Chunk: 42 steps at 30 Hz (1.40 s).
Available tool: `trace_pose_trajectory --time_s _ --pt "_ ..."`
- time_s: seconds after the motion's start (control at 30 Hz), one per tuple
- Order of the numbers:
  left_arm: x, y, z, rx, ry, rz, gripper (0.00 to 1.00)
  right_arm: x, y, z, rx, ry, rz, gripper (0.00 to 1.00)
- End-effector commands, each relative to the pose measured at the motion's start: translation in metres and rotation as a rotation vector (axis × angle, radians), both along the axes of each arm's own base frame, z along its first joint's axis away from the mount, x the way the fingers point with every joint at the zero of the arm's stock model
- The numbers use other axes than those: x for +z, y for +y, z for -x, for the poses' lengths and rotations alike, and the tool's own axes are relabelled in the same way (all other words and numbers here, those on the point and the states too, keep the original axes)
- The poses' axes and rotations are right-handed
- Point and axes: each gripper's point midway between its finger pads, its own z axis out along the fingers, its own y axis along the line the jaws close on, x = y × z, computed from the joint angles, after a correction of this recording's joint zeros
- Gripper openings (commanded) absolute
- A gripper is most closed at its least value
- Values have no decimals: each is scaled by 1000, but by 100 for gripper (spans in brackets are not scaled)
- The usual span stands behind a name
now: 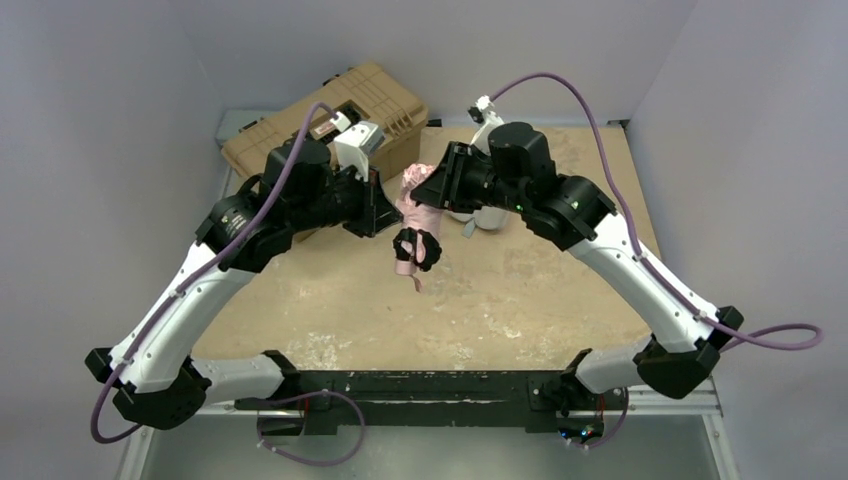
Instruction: Open the umbrella
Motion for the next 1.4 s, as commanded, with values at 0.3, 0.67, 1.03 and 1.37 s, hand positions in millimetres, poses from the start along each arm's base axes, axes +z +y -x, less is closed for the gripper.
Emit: trace_pose_trajectory --time_s 0.3,0.67,1.03,1.37 --pt "17 -2 1 -8 -187 -175 0 -22 -17 -19 -179 79 207 0" --pt "37 -47 23 -170 -154 -12 0 -52 -24 -31 -270 179 328 0" --pt "36 -39 33 -202 -161 -1 0 -45 -20 -42 -304 180 288 0" --pt "31 15 10 -132 -50 169 89 -6 -18 -22 -91 35 31 0"
